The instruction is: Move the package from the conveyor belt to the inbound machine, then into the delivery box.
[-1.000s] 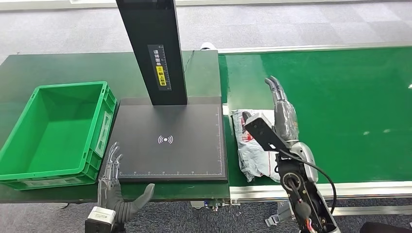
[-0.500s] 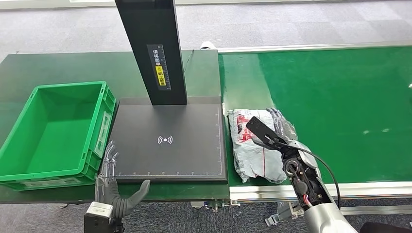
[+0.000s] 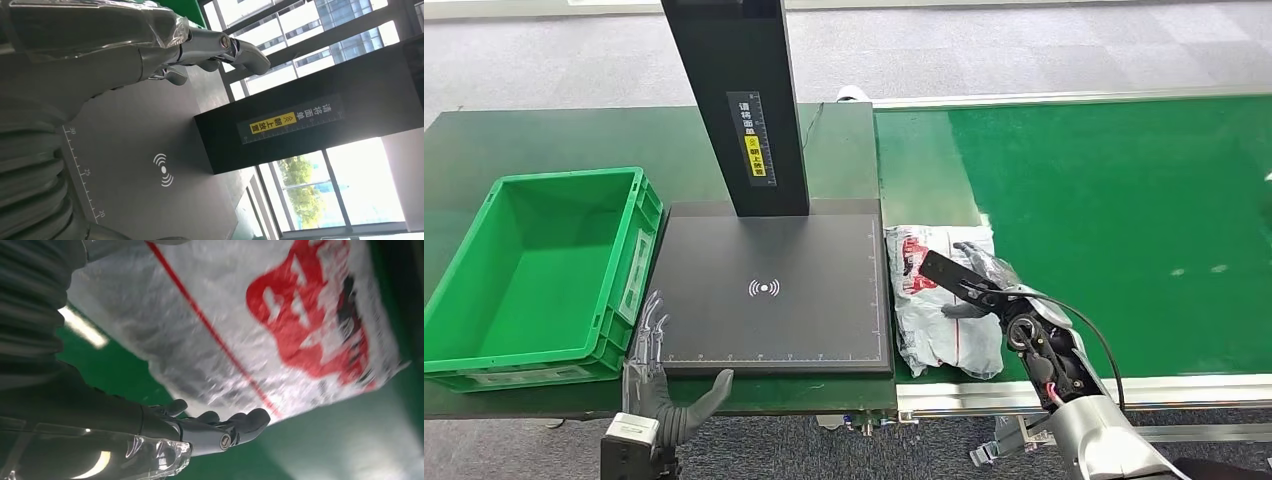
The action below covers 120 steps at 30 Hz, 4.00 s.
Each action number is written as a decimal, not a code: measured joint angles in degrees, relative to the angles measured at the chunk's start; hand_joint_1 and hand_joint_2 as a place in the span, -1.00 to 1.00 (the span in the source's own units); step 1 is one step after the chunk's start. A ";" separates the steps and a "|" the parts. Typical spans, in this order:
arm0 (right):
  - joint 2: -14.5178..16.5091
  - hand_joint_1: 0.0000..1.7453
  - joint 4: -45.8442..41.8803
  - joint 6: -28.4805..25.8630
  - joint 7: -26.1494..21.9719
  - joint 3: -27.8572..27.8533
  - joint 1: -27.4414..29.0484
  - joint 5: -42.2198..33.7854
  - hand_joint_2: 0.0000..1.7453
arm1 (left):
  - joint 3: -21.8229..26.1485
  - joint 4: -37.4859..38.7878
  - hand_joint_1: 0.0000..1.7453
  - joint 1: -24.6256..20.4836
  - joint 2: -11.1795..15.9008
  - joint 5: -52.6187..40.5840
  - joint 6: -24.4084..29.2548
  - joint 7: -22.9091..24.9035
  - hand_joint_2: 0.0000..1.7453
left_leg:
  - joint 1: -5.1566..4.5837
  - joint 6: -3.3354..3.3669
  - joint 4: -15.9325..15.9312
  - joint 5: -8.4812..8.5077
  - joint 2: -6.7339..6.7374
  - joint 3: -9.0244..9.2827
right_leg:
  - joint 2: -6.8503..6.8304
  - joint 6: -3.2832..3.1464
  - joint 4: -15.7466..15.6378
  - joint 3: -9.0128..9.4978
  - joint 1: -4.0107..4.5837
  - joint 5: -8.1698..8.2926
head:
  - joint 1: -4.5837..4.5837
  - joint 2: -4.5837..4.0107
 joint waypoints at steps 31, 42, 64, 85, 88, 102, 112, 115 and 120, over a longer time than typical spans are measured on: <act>1.60 1.00 13.02 12.79 -7.06 14.06 -7.34 -2.29 1.00 | -0.09 2.98 -1.00 -2.25 1.17 0.63 0.93 0.18 1.00 | 0.02 -0.01 0.00 -0.01 0.21 0.22 | 0.09 0.00 0.00 0.13 0.02 0.00 | 0.00 0.00; 2.32 1.00 13.23 7.15 -2.57 15.31 -8.93 -0.85 1.00 | 0.25 2.95 -1.00 -1.98 1.16 0.26 1.09 0.17 1.00 | 0.01 -0.01 0.00 -0.01 0.12 0.26 | 0.08 0.00 0.00 0.21 0.02 0.00 | 0.00 0.00; 2.77 1.00 12.81 -2.15 1.19 16.94 -8.82 0.36 1.00 | 1.87 -0.06 -1.00 1.32 1.18 -0.35 2.17 0.22 1.00 | 0.00 -0.01 0.00 -0.01 0.02 0.11 | 0.03 0.00 0.01 0.10 0.01 -0.01 | 0.00 0.00; 3.59 1.00 -14.56 -31.75 -12.74 3.36 -0.18 -10.14 1.00 | 4.13 -3.21 -1.00 5.39 -0.70 -2.07 0.92 -2.16 1.00 | 0.01 -0.01 0.00 -0.02 0.01 -0.10 | 0.02 -0.01 0.01 -0.13 0.01 -0.02 | 0.01 0.00; 3.91 1.00 -21.15 -33.90 -15.31 1.91 1.98 -10.73 1.00 | 4.27 -3.71 -1.00 5.38 -1.07 -2.15 0.37 -2.04 1.00 | 0.01 -0.01 0.00 -0.01 0.01 -0.10 | 0.01 -0.01 0.01 -0.11 0.01 -0.02 | 0.00 0.00; 4.67 1.00 -31.11 -26.42 -21.15 7.44 7.55 -2.73 1.00 | 4.07 -3.69 -1.00 3.06 -1.51 -2.39 -2.03 -2.63 1.00 | 0.03 -0.01 -0.02 -0.02 0.13 -0.07 | 0.05 -0.01 0.01 -0.11 0.04 -0.02 | 0.00 0.00; 5.21 1.00 -26.06 -19.52 -21.94 18.93 7.90 -2.44 1.00 | 3.96 -3.19 -1.00 2.10 -1.42 -2.38 -2.17 -2.91 1.00 | 0.02 -0.01 -0.02 -0.02 0.01 -0.13 | 0.01 -0.01 0.00 -0.12 0.03 -0.03 | 0.01 0.00; 5.19 1.00 -25.54 -17.99 -21.95 19.66 7.78 -3.00 1.00 | 3.96 -3.19 -1.00 2.05 -1.37 -2.38 -2.20 -2.90 1.00 | 0.01 -0.01 -0.02 -0.02 0.03 -0.12 | 0.01 -0.01 0.00 -0.12 0.02 -0.02 | 0.01 0.00; 5.10 1.00 -23.38 -8.66 -21.32 23.30 6.09 -4.78 1.00 | 4.01 -2.91 -1.00 1.59 -1.30 -2.38 -2.55 -2.84 1.00 | 0.05 -0.02 -0.02 -0.01 0.06 -0.09 | 0.03 -0.02 0.01 -0.11 0.06 -0.02 | 0.00 0.00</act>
